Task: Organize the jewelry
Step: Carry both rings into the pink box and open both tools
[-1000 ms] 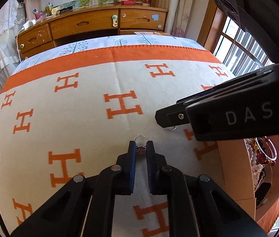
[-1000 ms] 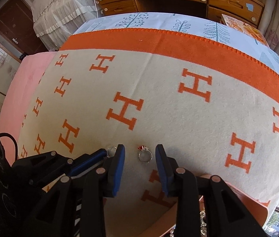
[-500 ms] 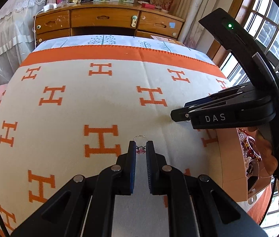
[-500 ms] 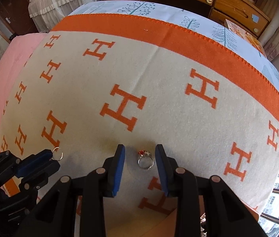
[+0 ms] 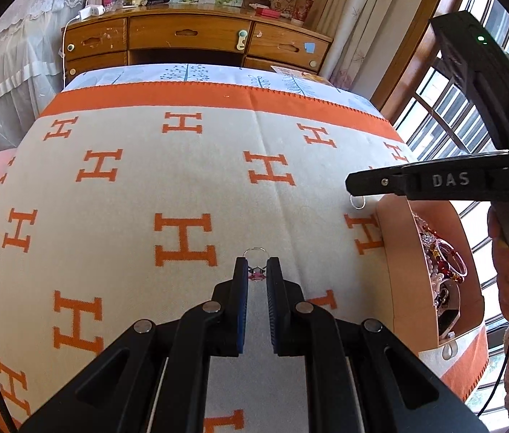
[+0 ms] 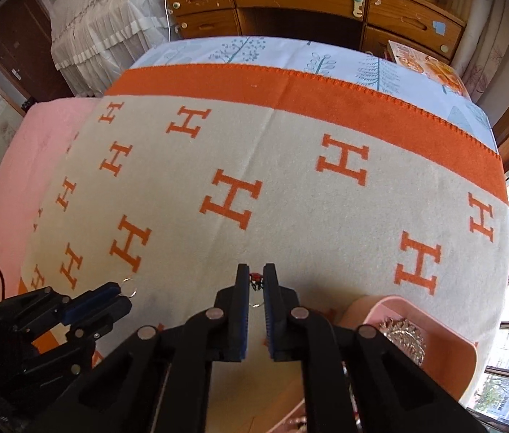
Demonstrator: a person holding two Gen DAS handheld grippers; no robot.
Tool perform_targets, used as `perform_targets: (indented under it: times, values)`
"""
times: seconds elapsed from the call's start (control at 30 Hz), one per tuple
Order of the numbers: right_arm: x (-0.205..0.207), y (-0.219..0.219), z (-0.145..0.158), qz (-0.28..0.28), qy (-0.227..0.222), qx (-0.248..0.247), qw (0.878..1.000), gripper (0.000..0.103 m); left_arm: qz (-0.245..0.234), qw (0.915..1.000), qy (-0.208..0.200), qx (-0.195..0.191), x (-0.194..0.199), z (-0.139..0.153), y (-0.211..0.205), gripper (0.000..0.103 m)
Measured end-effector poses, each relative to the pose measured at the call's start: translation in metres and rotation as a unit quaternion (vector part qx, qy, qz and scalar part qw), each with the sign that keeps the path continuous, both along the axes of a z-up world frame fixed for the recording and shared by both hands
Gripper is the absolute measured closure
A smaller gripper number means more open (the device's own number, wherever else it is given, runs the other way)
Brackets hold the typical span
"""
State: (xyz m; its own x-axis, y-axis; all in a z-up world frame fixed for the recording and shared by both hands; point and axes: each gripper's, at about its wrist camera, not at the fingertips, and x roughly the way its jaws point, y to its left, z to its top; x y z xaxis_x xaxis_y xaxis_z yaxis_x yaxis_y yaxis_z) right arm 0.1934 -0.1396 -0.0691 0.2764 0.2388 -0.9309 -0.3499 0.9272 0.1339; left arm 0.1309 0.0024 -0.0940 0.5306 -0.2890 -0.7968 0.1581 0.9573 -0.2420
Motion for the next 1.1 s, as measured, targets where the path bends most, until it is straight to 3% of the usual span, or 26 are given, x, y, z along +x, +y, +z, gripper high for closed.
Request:
perform_targets:
  times: [0.27, 0.4, 0.63, 0.87, 0.97, 1.1]
  values:
    - [-0.060, -0.047, 0.072, -0.020, -0.078, 0.049, 0.996, 0.096, -0.035, 0.9990, -0.025, -0.011, -0.015, 0.032, -0.028, 0.095]
    - [-0.091, -0.079, 0.092, -0.041, -0.111, 0.049, 0.992, 0.096, -0.072, 0.9959, -0.052, -0.012, -0.022, 0.058, -0.057, 0.095]
    - [-0.103, -0.124, 0.077, -0.093, -0.113, 0.021, 0.989, 0.095, -0.133, 0.9887, -0.068, -0.014, -0.010, 0.082, -0.117, 0.095]
    - [-0.084, -0.151, 0.047, -0.136, -0.082, 0.016, 0.987, 0.095, -0.159, 0.9870, -0.024, 0.002, 0.025, 0.063, -0.167, 0.095]
    - [-0.075, -0.158, 0.036, -0.146, -0.065, 0.025, 0.987, 0.095, -0.163, 0.9865, -0.011, 0.008, 0.033, 0.052, -0.176, 0.084]
    - [-0.072, -0.161, 0.027, -0.151, -0.056, 0.043, 0.986, 0.094, -0.158, 0.9873, -0.011, 0.014, 0.039, 0.049, -0.179, 0.048]
